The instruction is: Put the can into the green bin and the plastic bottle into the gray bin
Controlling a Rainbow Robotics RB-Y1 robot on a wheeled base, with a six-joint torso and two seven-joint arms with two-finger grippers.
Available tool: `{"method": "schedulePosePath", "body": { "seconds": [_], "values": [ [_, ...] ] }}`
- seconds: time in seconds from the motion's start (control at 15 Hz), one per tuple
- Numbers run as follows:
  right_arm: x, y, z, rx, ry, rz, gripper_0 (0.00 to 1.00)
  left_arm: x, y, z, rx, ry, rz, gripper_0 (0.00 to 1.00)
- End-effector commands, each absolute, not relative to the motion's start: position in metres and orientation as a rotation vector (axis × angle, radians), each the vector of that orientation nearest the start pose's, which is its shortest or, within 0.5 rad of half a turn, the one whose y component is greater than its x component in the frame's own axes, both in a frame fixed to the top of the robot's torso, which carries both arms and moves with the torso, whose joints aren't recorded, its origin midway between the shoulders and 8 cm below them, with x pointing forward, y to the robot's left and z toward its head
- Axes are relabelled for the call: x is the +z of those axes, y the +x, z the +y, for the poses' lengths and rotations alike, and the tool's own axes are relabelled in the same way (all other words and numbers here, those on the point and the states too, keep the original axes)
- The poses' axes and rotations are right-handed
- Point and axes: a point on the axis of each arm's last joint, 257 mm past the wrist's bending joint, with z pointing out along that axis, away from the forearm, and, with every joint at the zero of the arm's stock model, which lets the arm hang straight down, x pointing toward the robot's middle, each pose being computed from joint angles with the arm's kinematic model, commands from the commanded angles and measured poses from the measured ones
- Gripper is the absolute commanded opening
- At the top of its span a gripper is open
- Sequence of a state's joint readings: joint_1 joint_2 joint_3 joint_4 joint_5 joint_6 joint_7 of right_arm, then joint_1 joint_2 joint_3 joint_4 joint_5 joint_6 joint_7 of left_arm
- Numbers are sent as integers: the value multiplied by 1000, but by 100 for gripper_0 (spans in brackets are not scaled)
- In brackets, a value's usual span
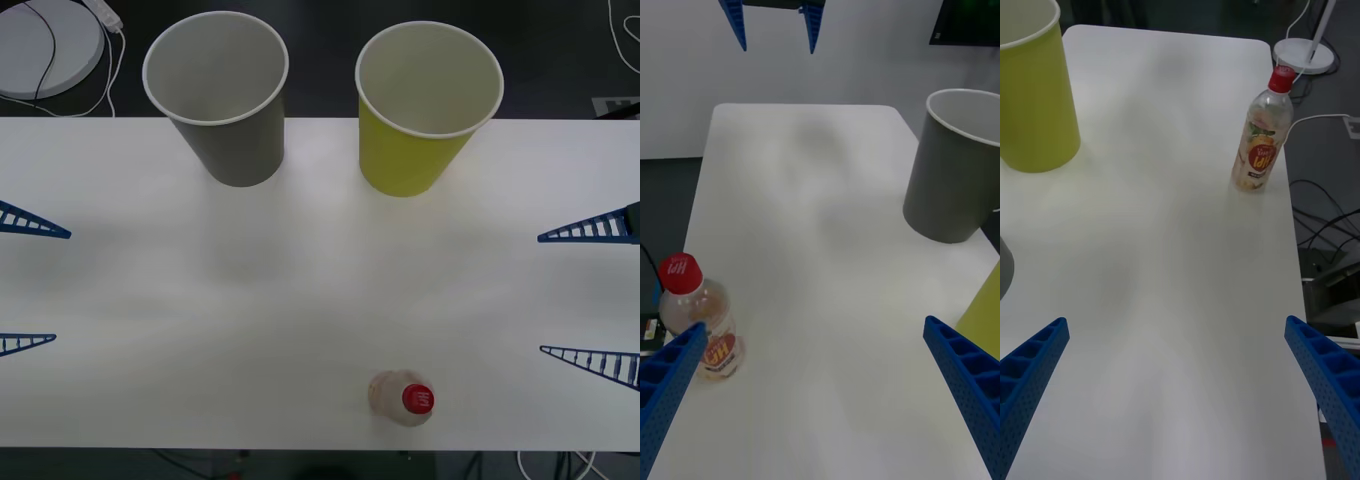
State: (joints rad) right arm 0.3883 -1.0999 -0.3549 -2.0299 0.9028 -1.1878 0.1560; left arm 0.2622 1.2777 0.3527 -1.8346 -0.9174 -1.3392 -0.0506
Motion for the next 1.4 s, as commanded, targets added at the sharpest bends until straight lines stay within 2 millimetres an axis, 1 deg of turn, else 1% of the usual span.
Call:
{"method": "schedulePosePath", "body": {
  "seconds": [0.07,0.2,0.33,0.6,0.87,1.07,1.4],
  "values": [
    [-123,287,-259,489,-1519,1348,100,-103,313,300,-463,1626,1494,100],
    [-133,283,-273,496,-1536,1354,100,-103,313,300,-463,1626,1494,100],
    [-143,283,-285,459,-1553,1330,100,-103,313,300,-463,1626,1494,100],
    [-167,279,-300,436,-1558,1310,100,-103,313,300,-463,1626,1494,100],
    [-189,272,-304,478,-1535,1347,100,-103,313,300,-463,1626,1494,100],
    [-201,269,-308,473,-1528,1360,100,-103,313,300,-463,1626,1494,100],
    [-222,265,-306,487,-1490,1375,100,-103,313,300,-463,1626,1494,100]
  ]
}}
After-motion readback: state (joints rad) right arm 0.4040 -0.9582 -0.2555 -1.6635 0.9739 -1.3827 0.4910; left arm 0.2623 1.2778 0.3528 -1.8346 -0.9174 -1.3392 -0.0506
